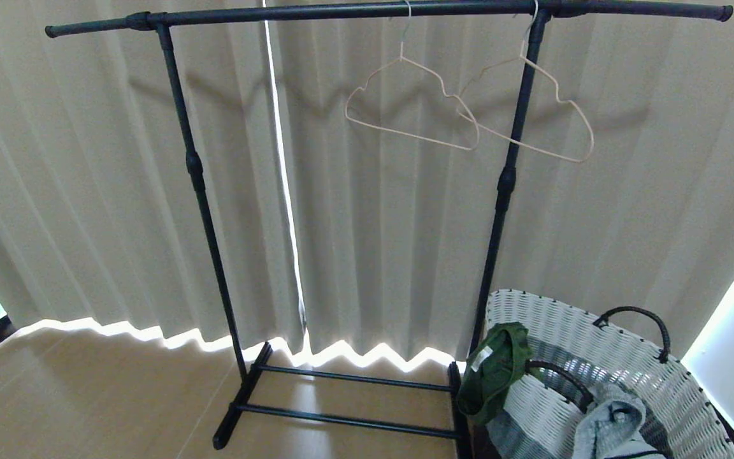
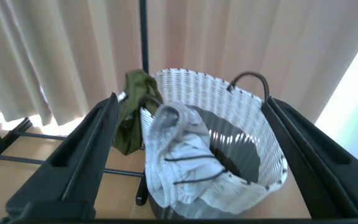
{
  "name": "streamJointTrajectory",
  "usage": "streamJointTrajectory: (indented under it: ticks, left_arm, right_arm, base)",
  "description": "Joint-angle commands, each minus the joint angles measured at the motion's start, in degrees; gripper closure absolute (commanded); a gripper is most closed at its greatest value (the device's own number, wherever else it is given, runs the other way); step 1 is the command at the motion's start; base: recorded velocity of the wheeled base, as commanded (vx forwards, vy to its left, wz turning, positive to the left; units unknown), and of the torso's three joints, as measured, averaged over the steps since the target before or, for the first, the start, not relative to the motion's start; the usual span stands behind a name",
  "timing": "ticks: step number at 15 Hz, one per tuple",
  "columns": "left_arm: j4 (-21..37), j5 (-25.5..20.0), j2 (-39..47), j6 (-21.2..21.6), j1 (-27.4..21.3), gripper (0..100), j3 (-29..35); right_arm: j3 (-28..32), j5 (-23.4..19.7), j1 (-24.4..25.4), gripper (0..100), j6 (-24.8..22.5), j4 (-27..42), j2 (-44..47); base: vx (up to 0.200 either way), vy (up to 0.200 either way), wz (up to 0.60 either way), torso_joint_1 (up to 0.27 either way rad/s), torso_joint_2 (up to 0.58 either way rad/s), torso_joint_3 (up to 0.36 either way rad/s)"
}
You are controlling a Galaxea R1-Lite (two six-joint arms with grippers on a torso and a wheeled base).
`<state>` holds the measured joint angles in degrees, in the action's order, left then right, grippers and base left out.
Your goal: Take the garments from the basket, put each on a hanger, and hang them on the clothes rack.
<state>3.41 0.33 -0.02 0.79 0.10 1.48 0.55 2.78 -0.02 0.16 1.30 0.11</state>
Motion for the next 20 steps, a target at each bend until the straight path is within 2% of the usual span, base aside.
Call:
streamJointTrajectory:
  ticks: [1,3,9,14,16,17,19,20]
  left_arm:
    - [-0.1,0.0,0.0,0.0,0.1,0,0.0]
    - [-0.1,0.1,0.0,-0.2,0.1,0,0.0]
    - [-0.1,0.2,0.0,-0.8,0.2,0,0.1]
    - [-0.1,0.1,0.0,-0.9,0.2,0,0.1]
    - [-0.1,0.1,0.0,-0.9,0.2,0,0.1]
    - [-0.1,0.1,0.0,-0.9,0.2,0,0.1]
    - [-0.1,0.1,0.0,-0.9,0.2,0,0.1]
    - [-0.1,0.1,0.0,-0.9,0.2,0,0.1]
  right_arm:
    - [0.0,0.0,0.0,0,0.0,0.1,0.0]
    - [0.0,-0.1,0.0,0,-0.1,0.2,0.0]
    - [0.0,0.0,0.0,0,0.0,0.2,0.0]
    - [0.1,0.3,0.0,0,-0.5,0.3,0.0]
    - [1.3,-0.5,0.0,0,-4.8,1.2,0.2]
    - [3.6,-0.1,0.7,0,-11.6,3.4,2.4]
    - [3.8,-0.1,0.8,0,-12.0,3.4,2.7]
    - [10.8,0.2,1.4,0,-20.9,11.6,13.6]
  base:
    - [0.000,0.000,0.00,0.000,0.00,0.000]
    - [0.000,0.000,0.00,0.000,0.00,0.000]
    - [0.200,0.000,0.00,-0.001,0.00,0.002]
    - [0.000,0.000,0.00,0.000,0.00,0.000]
    - [0.000,0.000,0.00,0.000,0.00,0.000]
    - [0.000,0.000,0.00,0.000,0.00,0.000]
    - [0.000,0.000,0.00,0.000,0.00,0.000]
    - [0.000,0.000,0.00,0.000,0.00,0.000]
